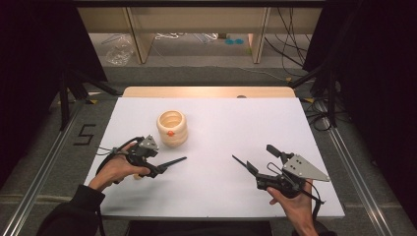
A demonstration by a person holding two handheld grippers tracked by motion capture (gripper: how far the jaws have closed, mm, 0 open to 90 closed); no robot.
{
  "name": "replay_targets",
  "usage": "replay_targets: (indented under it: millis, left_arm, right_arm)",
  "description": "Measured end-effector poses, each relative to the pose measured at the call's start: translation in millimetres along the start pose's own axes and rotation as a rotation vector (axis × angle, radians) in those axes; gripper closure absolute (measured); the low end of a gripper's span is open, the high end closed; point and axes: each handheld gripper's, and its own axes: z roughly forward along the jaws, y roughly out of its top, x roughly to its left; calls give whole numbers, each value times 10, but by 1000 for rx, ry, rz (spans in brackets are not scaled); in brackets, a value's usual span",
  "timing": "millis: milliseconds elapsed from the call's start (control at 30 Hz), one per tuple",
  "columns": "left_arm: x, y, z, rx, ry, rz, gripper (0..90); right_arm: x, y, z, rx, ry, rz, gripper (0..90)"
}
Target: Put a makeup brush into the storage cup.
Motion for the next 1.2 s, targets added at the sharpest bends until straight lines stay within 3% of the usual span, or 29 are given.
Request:
replay_targets:
  millis: [67,100,233,300,400,567,633,667,800,900,1033,1100,1200]
  left_arm:
    - [22,5,25,7,4,-7,324]
    - [49,11,11,34,-1,27,330]
    - [62,14,29,44,-9,26,379]
    - [63,16,43,42,-18,6,391]
    - [64,24,70,79,-25,28,406]
    - [53,41,107,93,-42,21,460]
    - [52,45,124,121,-44,18,477]
    - [91,56,123,154,-48,56,491]
    - [84,61,141,156,-52,28,511]
    - [99,78,137,177,-62,54,530]
    - [115,87,142,180,-62,47,541]
    - [130,75,162,191,-62,21,555]
    - [151,68,179,201,-55,25,564]
  right_arm:
    - [-2,-2,5,3,7,-4,166]
    - [-1,-2,6,3,7,-4,167]
    - [7,-3,9,3,10,-3,170]
    - [8,-3,11,2,13,-3,170]
    - [7,-4,11,2,13,-3,171]
    - [8,-7,20,-2,22,0,172]
    - [9,-7,22,-2,23,2,172]
    - [7,-6,16,5,15,-4,172]
    - [7,-5,16,5,16,-4,173]
    - [8,-5,16,8,15,-3,173]
    - [10,-5,16,7,17,-6,174]
    - [10,-6,17,8,21,-3,174]
    - [11,-7,20,5,25,-2,174]
